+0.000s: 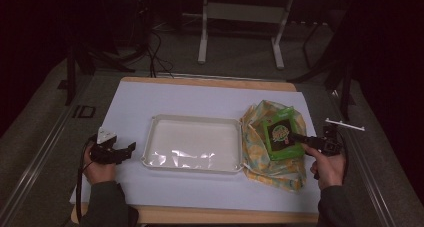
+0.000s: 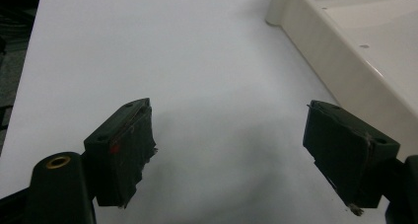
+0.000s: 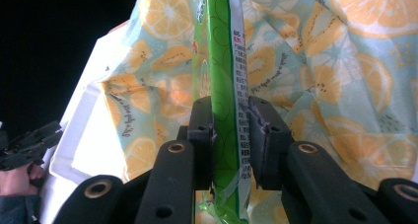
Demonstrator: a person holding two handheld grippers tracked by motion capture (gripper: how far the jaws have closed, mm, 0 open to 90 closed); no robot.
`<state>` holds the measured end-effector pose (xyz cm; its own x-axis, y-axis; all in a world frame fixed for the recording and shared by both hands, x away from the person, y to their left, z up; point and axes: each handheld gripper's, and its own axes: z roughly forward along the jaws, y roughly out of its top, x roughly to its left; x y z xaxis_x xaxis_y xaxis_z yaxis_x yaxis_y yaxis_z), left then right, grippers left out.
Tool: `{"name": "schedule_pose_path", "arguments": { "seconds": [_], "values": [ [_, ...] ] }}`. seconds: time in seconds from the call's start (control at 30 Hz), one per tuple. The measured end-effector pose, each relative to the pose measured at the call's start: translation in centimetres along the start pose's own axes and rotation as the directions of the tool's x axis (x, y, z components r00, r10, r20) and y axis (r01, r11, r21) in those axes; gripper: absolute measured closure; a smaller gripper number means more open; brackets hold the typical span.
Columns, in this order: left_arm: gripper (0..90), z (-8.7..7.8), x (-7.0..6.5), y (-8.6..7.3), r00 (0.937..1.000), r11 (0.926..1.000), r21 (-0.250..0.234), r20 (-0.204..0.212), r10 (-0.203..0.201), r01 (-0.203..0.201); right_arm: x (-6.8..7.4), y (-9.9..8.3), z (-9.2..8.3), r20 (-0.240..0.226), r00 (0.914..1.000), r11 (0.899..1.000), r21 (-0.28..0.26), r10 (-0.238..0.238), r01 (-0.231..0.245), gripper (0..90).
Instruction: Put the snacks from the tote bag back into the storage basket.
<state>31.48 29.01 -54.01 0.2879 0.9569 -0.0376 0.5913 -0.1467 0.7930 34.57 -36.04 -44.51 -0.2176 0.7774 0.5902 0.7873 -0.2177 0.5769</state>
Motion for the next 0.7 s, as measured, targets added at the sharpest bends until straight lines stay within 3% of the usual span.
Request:
{"name": "schedule_pose_path", "arguments": {
  "seconds": [0.7],
  "values": [
    [19.8, 0.0, 0.0, 0.0, 1.0, 1.0, 0.0, -0.001, 0.001, -0.001, 0.8, 0.8, -1.9, -0.06, 0.9982, 1.0, -0.013, -0.007, 0.007, 73.6]
  ]
}}
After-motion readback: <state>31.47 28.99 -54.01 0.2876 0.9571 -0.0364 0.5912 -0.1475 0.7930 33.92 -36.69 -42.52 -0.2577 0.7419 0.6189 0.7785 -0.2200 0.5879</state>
